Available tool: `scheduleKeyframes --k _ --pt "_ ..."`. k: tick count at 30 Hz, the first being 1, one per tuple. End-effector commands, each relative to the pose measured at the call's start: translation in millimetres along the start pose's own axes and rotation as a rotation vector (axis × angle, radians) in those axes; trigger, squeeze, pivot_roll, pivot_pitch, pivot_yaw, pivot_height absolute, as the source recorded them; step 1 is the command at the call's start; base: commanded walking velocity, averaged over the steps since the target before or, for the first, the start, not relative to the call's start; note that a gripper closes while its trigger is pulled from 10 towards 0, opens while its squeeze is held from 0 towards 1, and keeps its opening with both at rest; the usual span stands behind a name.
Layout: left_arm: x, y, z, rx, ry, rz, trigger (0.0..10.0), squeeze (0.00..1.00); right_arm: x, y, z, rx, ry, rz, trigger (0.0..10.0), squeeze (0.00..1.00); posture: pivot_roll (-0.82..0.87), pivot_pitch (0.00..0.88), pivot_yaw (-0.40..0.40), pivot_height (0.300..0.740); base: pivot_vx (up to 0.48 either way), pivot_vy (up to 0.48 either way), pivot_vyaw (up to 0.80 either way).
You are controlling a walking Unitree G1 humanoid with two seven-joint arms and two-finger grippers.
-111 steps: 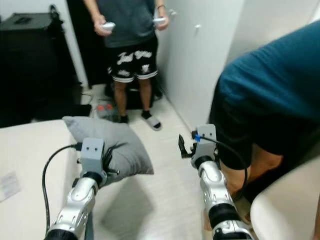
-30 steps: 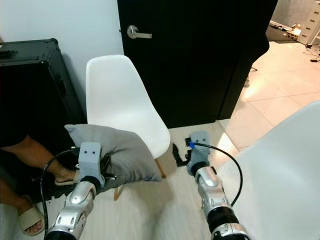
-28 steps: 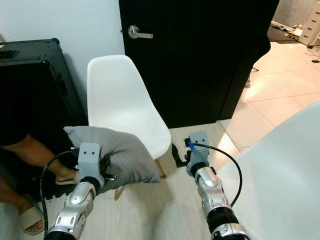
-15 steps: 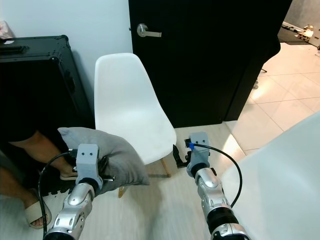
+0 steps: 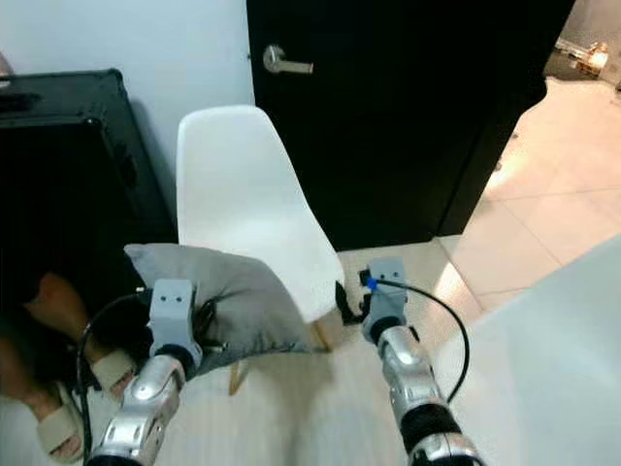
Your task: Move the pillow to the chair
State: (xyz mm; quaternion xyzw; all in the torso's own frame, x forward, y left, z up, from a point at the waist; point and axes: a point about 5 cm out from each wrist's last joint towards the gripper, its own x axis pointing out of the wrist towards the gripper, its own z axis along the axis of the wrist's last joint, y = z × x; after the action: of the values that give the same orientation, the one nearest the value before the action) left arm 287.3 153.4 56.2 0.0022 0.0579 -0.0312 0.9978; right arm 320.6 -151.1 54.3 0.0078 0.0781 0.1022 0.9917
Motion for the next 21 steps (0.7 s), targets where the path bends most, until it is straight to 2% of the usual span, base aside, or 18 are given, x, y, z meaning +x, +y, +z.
scheduleKeyframes --k 1,17,21 --pt "2.1 5.6 19.8 0.017 -0.108 0.009 10.0 0.00 3.7 2.3 7.7 0.002 -0.033 0.006 10.0 0.00 0.05 0.041 -0.022 0.740 0.401 0.000 0.00" --pt "2.2 5.8 18.6 0.029 -0.087 -0.004 10.0 0.00 2.9 1.9 4.3 0.003 -0.023 -0.003 10.0 0.00 0.05 0.043 -0.019 0.740 0.388 0.000 0.00" --pt "2.8 1.4 16.5 0.036 -0.071 -0.042 10.0 0.00 3.1 0.3 3.8 -0.003 -0.017 -0.013 10.0 0.00 0.05 0.042 -0.016 0.740 0.000 0.000 0.00"
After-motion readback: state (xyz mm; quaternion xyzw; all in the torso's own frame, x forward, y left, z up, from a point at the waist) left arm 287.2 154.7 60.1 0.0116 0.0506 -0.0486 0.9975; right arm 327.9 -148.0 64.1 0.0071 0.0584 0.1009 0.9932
